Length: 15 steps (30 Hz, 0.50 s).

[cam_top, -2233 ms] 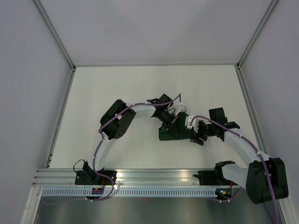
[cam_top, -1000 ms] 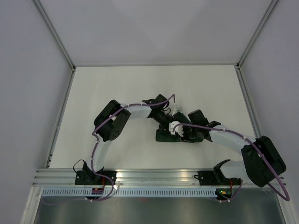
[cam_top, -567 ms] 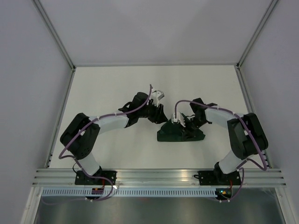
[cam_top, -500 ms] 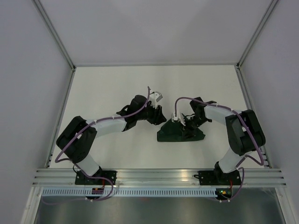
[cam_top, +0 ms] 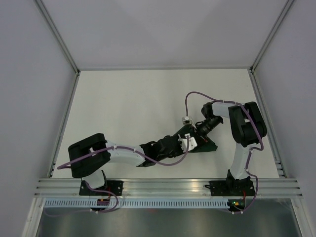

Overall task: Fold the napkin, place the utensils inside, and roll it up
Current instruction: Roll the napkin at the center of the board.

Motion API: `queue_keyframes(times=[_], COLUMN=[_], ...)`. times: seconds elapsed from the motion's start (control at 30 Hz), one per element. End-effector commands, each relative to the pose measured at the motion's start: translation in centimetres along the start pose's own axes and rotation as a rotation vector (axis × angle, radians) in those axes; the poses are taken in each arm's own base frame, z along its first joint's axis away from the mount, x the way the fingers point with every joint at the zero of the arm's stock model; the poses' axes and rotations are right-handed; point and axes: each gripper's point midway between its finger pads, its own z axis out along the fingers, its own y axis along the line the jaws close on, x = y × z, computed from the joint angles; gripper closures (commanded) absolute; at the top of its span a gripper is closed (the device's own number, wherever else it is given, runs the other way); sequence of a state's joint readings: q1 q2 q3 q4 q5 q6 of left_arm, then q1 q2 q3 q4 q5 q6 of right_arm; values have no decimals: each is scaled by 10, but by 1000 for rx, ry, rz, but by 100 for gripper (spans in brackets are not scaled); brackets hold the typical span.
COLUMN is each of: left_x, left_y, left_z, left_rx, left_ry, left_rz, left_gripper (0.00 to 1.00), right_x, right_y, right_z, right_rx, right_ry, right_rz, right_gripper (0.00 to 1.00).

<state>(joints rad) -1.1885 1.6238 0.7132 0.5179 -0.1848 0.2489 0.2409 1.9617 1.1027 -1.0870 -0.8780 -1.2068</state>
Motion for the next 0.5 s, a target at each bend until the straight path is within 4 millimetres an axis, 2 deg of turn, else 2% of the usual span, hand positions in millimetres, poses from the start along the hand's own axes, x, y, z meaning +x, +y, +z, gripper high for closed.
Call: queue_keyframes(times=[0.0, 0.1, 0.23, 0.27, 0.3, 0.47], left_x=[-11, -2, 1, 3, 6, 24], left_y=[-6, -28, -47, -49, -50, -56], left_z=[15, 25, 30, 32, 34, 42], left_rx=[-21, 40, 122, 126, 130, 151], left_ry=[16, 49, 56, 62, 74, 119], left_rz=[230, 318, 330, 331, 334, 343], left_gripper=[51, 49, 46, 40, 39, 39], right_x=[15, 17, 20, 20, 21, 20], right_y=[-12, -14, -16, -17, -16, -17], right_z=[6, 7, 7, 7, 8, 8], right_rx=[-10, -10, -5, -1, -5, -2], right_ry=[45, 50, 57, 54, 58, 57], right_rz=[-49, -44, -34, -33, -30, -27], right_gripper=[91, 91, 91, 91, 91, 91])
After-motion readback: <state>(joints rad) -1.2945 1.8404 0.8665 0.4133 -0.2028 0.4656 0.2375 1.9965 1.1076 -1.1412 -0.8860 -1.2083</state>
